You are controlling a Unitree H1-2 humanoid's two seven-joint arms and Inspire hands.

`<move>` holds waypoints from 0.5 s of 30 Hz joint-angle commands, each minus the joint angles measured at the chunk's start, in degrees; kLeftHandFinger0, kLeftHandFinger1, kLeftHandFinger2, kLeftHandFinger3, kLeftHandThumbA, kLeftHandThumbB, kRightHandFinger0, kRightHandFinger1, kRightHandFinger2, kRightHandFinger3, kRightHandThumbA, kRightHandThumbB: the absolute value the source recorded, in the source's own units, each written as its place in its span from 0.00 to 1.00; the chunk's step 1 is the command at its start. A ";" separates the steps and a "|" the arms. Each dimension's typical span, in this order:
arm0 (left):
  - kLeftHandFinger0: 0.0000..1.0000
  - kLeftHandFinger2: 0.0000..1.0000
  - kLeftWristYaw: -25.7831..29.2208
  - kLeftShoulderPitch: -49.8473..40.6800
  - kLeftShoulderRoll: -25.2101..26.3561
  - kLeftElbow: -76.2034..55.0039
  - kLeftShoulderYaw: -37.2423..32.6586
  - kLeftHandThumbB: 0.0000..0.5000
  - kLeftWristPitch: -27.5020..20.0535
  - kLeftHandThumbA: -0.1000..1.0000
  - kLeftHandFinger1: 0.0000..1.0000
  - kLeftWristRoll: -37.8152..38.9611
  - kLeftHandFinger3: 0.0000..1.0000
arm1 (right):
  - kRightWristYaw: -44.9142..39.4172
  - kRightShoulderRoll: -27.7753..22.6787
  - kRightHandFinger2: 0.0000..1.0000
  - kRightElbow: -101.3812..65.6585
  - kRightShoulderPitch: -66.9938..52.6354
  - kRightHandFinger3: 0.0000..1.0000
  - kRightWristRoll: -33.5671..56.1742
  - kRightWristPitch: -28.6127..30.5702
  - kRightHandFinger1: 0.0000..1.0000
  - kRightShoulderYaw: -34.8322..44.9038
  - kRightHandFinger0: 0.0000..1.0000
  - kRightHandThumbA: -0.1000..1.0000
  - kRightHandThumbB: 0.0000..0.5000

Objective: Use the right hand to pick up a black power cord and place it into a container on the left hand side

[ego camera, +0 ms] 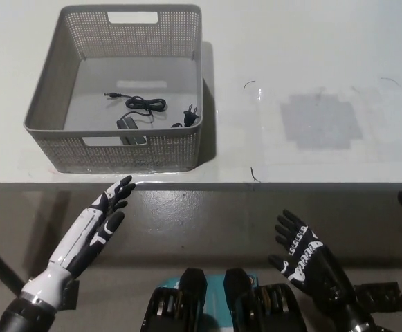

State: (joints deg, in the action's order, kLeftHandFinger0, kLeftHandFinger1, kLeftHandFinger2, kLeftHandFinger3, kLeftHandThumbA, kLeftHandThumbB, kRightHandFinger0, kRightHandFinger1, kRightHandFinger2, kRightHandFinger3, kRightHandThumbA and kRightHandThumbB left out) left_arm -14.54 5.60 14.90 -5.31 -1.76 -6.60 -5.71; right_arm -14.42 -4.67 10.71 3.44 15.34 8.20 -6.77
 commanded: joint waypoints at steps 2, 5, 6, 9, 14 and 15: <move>1.00 1.00 1.27 -0.58 0.39 -2.28 -0.42 0.27 -1.80 0.99 1.00 -1.69 1.00 | -1.77 -0.19 1.00 -1.39 0.43 1.00 0.45 1.74 1.00 0.85 1.00 1.00 0.73; 1.00 1.00 0.55 -1.65 0.90 -5.83 -0.97 0.21 3.76 1.00 1.00 -3.61 1.00 | -1.86 -0.18 1.00 -1.58 0.83 1.00 0.43 1.63 1.00 0.95 1.00 1.00 0.72; 1.00 1.00 0.02 -2.22 1.21 -7.36 -1.41 0.15 5.49 1.00 1.00 -4.40 1.00 | -1.93 -0.19 1.00 -1.60 0.83 1.00 0.50 1.76 1.00 1.08 1.00 1.00 0.73; 1.00 1.00 -0.44 -2.73 1.13 -8.62 -1.86 0.15 6.27 1.00 1.00 -4.16 1.00 | -2.22 -0.42 1.00 -1.35 1.02 1.00 0.58 2.54 1.00 1.42 1.00 1.00 0.73; 1.00 1.00 -1.01 -3.26 0.99 -9.15 -2.47 0.18 5.96 1.00 1.00 -2.63 1.00 | -2.31 -0.18 1.00 -1.33 1.11 1.00 0.77 3.10 1.00 2.16 1.00 1.00 0.67; 1.00 1.00 -1.03 -3.16 1.10 -9.06 -2.50 0.18 5.91 1.00 1.00 -2.57 1.00 | -2.24 -0.09 1.00 -1.33 1.06 1.00 0.66 3.13 1.00 2.23 1.00 1.00 0.67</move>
